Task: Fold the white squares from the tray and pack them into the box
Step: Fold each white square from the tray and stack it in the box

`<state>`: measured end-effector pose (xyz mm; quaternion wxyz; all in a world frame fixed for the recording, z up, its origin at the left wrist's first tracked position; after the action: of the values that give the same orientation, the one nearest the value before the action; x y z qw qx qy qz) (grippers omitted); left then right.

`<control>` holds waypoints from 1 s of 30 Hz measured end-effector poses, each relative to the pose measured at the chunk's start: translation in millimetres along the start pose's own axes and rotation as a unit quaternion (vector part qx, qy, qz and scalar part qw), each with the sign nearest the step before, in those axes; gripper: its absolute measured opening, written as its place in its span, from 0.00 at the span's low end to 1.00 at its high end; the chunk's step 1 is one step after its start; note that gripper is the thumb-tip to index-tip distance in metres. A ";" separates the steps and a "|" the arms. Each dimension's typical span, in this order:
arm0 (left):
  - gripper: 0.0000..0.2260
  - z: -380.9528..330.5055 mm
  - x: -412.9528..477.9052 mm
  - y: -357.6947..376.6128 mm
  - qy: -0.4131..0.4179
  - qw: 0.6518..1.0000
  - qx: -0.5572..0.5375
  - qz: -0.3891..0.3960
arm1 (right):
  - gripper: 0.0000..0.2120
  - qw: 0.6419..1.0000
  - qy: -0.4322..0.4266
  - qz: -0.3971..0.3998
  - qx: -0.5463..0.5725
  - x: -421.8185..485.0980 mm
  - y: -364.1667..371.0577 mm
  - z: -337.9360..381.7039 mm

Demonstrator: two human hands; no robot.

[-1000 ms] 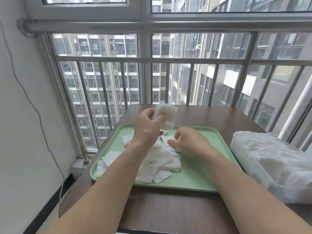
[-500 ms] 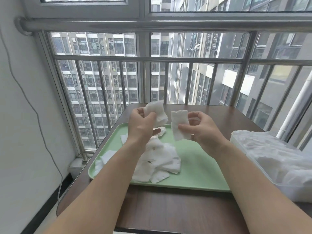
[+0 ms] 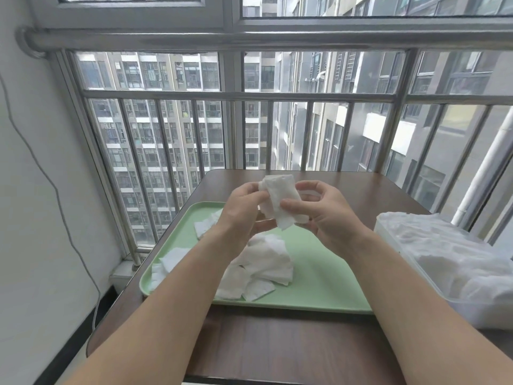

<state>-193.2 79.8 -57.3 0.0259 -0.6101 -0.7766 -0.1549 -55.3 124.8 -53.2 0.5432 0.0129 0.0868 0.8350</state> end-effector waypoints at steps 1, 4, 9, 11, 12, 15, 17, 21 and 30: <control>0.10 -0.2 -0.2 -0.2 -0.001 1.000 -0.004 -0.002 | 0.26 1.000 -0.001 -0.004 -0.002 -0.2 -0.2 0.1; 0.12 0.5 -1.6 1.4 -0.004 1.000 -0.019 -0.006 | 0.25 0.999 -0.003 -0.021 -0.026 -0.1 -2.3 -0.6; 0.13 4.6 -1.2 2.7 -0.011 1.000 -0.012 0.003 | 0.26 0.998 -0.006 -0.029 -0.052 -1.4 -1.2 -1.0; 0.14 2.6 -0.4 -1.6 0.014 1.000 0.019 -0.003 | 0.28 0.998 -0.014 -0.017 -0.054 -1.6 2.1 -0.5; 0.13 1.7 -0.1 -5.0 0.018 0.999 0.025 -0.015 | 0.30 0.998 -0.016 -0.007 -0.055 -1.8 4.5 -0.4; 0.11 -0.2 0.8 -20.5 0.012 0.996 0.006 -0.087 | 0.31 0.997 0.001 0.023 -0.070 0.3 8.2 -5.1; 0.11 -5.1 2.7 -35.5 0.026 0.989 -0.004 -0.147 | 0.25 0.995 0.015 0.006 -0.094 2.3 4.5 -9.0; 0.10 -14.4 2.4 -43.4 0.067 0.982 0.039 -0.170 | 0.13 0.994 -0.047 -0.092 -0.047 1.9 -19.8 8.0; 0.09 -10.6 -1.2 -8.1 0.071 0.994 0.077 -0.035 | 0.17 0.998 -0.062 -0.003 -0.018 -10.1 3.7 17.9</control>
<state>-202.1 74.1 -49.2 0.1227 -0.5658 -0.8035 -0.1385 -52.5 116.4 -34.3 0.5506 0.0546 0.0382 0.8321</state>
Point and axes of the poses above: each hand's wrist, its own x-axis towards the middle knuckle, its own y-axis out of the palm, z = x × y, the point moved 10 cm from there along x, towards the middle knuckle, and after that the axes turned 10 degrees about y, right-handed, at the moved point
